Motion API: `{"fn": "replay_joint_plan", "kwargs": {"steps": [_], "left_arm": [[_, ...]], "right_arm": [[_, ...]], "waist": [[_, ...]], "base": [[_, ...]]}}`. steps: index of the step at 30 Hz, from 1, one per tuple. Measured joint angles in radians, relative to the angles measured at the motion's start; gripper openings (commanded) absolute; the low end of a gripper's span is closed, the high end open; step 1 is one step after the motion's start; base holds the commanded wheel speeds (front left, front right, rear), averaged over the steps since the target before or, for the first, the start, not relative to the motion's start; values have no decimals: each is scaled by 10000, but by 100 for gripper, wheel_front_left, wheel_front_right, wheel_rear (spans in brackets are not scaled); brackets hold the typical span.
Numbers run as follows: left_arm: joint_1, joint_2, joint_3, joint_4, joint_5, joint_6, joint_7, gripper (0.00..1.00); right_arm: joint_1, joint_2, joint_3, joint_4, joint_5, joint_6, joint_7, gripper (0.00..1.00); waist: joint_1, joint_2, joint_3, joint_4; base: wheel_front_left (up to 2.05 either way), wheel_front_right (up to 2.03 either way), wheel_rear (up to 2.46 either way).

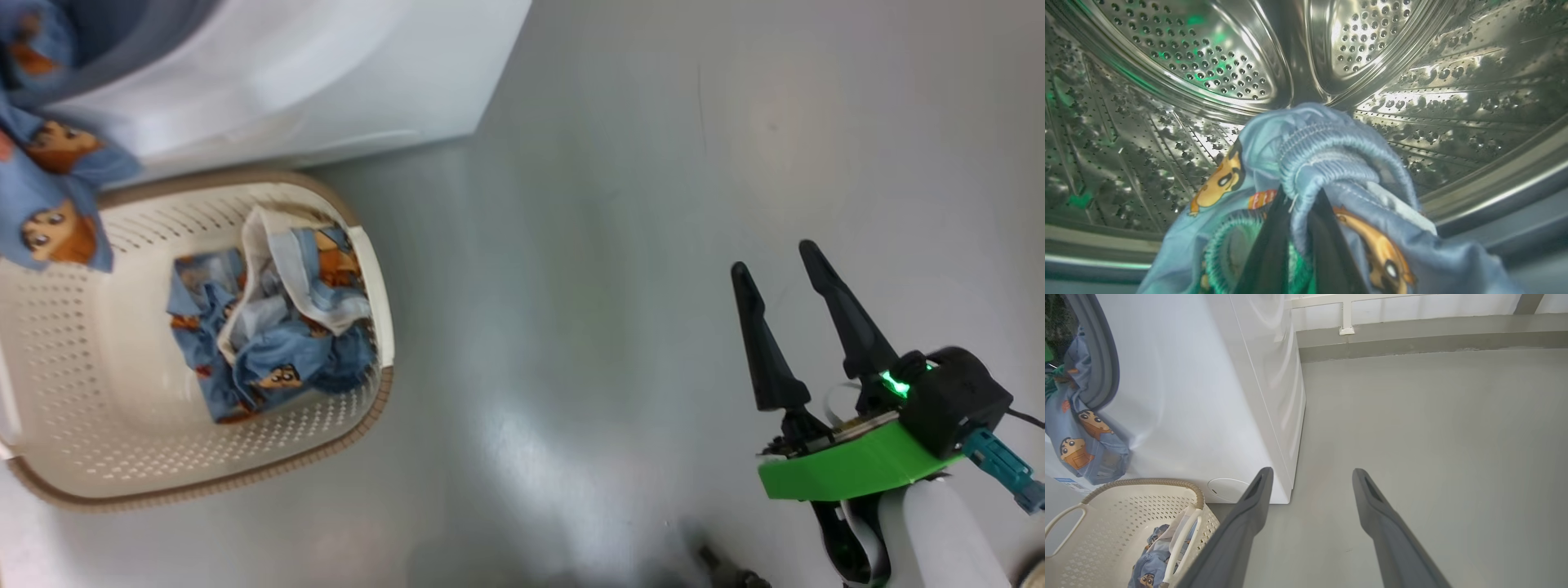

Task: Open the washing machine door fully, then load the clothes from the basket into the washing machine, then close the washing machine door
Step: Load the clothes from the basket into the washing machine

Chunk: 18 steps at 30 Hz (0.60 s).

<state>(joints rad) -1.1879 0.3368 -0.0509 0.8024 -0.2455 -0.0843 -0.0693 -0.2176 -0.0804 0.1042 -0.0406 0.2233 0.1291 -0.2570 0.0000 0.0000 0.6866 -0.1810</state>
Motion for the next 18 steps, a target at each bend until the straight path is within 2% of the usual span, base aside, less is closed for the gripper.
{"fn": "replay_joint_plan", "kwargs": {"steps": [6,11,14,18], "left_arm": [[-1207,159,-207,368,274,38,-234,0],[-1818,414,-593,347,938,368,-1457,0],[-2045,460,-717,217,1122,428,-1724,0],[-2269,472,-851,-765,1365,545,-1864,0]], "right_arm": [[-88,115,86,0,23,0,0,100],[-100,125,169,4,86,0,0,100],[-125,127,228,8,104,0,0,100],[-284,136,307,21,161,0,0,100]], "waist": [[0,0,556,-111],[-1,0,874,-174],[0,0,976,-205],[0,0,1161,-292]], "base": [[0,0,0],[0,0,0],[0,0,0],[0,0,0]]}}
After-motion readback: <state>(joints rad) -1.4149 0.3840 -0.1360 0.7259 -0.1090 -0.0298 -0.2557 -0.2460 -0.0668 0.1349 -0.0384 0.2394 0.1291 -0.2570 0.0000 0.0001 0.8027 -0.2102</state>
